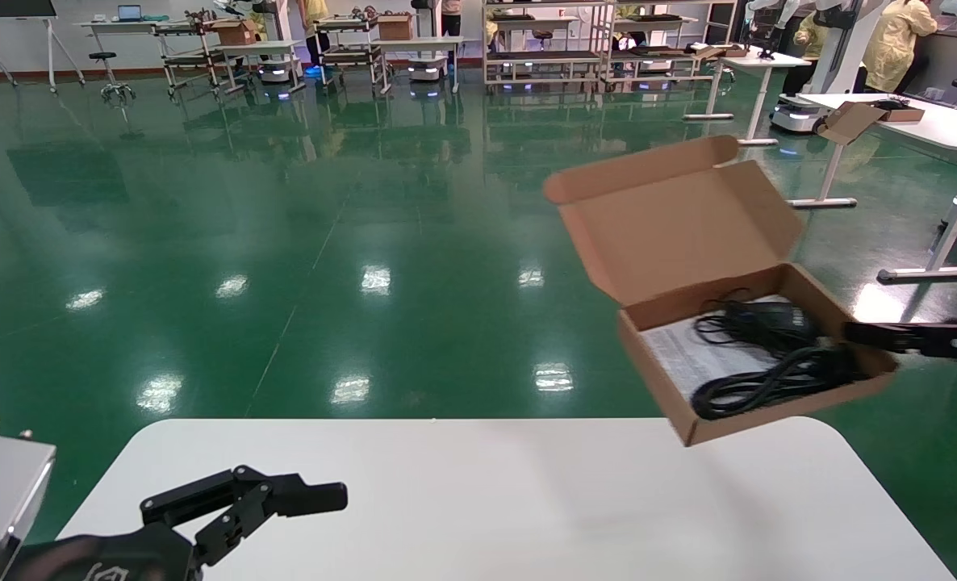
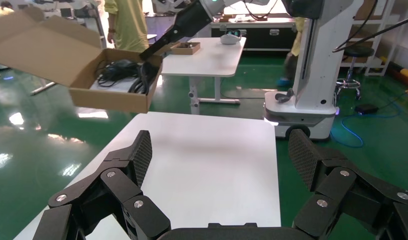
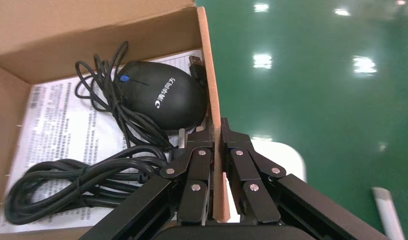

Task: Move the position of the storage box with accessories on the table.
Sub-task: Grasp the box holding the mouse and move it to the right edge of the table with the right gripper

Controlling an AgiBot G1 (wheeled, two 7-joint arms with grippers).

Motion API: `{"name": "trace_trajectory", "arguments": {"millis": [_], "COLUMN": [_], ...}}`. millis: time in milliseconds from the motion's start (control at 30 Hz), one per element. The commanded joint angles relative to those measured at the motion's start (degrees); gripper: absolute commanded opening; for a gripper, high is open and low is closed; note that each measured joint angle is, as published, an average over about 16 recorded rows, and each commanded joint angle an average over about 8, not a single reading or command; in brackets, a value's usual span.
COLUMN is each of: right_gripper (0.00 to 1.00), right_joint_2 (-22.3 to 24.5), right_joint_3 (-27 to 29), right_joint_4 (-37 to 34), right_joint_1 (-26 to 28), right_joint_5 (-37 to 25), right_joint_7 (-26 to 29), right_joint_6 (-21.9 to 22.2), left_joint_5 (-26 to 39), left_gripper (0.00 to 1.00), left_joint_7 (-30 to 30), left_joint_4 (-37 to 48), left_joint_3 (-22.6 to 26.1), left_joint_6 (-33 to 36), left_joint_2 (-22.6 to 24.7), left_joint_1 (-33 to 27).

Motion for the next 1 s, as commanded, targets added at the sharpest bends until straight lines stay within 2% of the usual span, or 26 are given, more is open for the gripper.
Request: {"name": "trace_trajectory", "arguments": {"millis": [33,467,1000], "right_gripper": [0.00,0.00,0.00], "right_joint_2": [1.5,6.4,7.7], "right_joint_3": [-0.1,1.1,4.1], "right_joint_4": [-0.3,-1.6,-2.0], "right_joint_1": [0.4,-3.9,-13.4], "right_joint_5": [-0.1,1.6,5.8], "right_joint_7": [-0.4,-2.9,-6.1], "right_joint_6": [0.3,1.2,5.8], "left_joint_5": [0.0,0.0,0.0], "left_gripper": [1.00,1.00,1.00], "left_joint_7": [0.0,0.0,0.0], "left_joint_4": [0.0,0.0,0.0], "left_joint_3": [0.0,0.0,0.0], "left_joint_6": [0.0,0.0,0.0], "left_joint_2": [0.0,0.0,0.0], "left_joint_1": [0.0,0.0,0.0]}}
